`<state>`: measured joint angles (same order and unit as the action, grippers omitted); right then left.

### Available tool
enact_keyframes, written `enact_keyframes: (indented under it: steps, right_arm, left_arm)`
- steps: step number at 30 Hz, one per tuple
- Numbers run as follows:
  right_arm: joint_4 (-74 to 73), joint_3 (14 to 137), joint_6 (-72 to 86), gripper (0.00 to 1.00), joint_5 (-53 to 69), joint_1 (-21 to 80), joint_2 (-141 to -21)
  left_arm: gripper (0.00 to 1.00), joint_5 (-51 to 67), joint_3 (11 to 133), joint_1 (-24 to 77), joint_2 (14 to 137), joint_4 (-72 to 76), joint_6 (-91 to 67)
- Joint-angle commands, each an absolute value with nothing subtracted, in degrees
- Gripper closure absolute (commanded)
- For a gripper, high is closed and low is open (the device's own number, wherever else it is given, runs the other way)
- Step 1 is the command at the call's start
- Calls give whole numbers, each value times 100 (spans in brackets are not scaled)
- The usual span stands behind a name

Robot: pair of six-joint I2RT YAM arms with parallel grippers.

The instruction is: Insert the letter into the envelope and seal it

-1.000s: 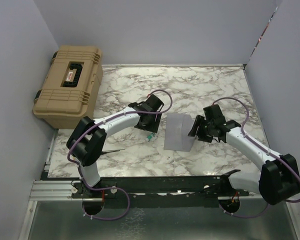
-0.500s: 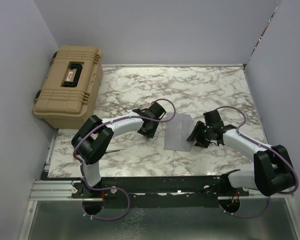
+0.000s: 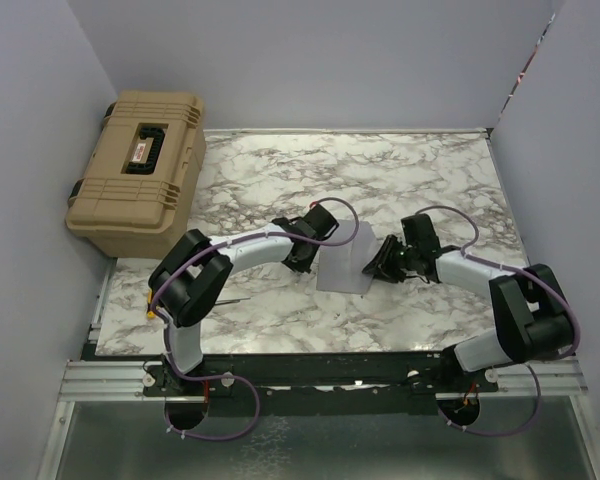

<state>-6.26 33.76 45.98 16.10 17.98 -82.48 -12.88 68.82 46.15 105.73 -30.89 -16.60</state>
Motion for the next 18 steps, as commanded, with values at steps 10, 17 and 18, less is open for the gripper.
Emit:
enact_keyframes:
  steps: [10,17,18]
  right_arm:
    - [-2095,4350,4167,37,683,1782,-7473]
    - [-1903,4602,3436,28,2330,1776,-6588]
    - [-1813,4670,3446,28,2731,1782,-6562]
  left_arm:
    - [100,-798,7312,4522,10011,-2928,-1236]
    - [100,877,7391,4430,9231,-2600,-394]
    - [100,1123,7429,4434,9133,-2549,-259]
